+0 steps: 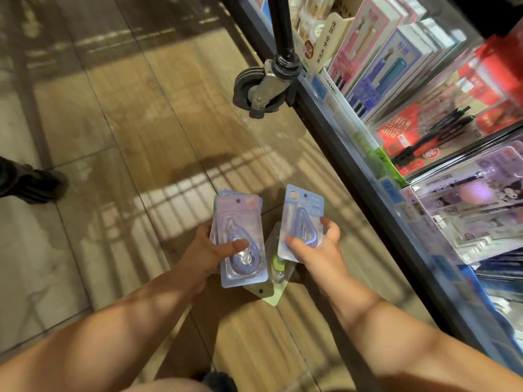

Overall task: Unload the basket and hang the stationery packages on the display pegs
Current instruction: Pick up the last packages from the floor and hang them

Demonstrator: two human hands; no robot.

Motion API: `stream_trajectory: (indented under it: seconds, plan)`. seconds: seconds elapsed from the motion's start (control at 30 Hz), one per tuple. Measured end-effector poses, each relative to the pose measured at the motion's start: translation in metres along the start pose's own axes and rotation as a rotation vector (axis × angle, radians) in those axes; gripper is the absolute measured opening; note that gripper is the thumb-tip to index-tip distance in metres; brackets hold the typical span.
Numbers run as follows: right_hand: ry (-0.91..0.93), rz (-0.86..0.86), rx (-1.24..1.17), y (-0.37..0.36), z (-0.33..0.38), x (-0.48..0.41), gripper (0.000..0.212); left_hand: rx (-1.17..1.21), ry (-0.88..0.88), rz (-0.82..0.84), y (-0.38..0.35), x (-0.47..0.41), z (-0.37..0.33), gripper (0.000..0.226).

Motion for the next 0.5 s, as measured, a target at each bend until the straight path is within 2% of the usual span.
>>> stream_trajectory:
  seconds: [0.1,0.2,0.27,0.4,0.5]
  plan:
    - [0.118,0.170,-0.068,-0.007,0.018,0.017,0.091,0.024,-0.003,0.007,-0.002,-0.002,0.000,0.094]
    - [0.165,0.328,-0.101,-0.018,0.026,0.027,0.107,0.046,-0.006,0.023,-0.006,-0.001,-0.002,0.099]
    - [0.163,0.365,-0.087,-0.022,0.027,0.030,0.116,0.084,-0.014,-0.002,-0.006,-0.002,-0.001,0.109]
    - [0.234,0.368,0.060,-0.027,0.039,0.039,0.110,0.147,-0.022,-0.026,-0.005,-0.001,0.002,0.108]
    - [0.271,0.362,0.071,-0.038,0.044,0.047,0.107,0.155,-0.032,-0.016,-0.005,0.000,0.001,0.118]
Point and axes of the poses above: each hand's wrist, its own x-axis away from the middle knuckle, its own y-axis out of the back of the hand, z = x × y, the point moved 5 cm from there along -x, towards the middle knuckle, and after that the axes turned 8 degrees about x, right-handed, at the moved point
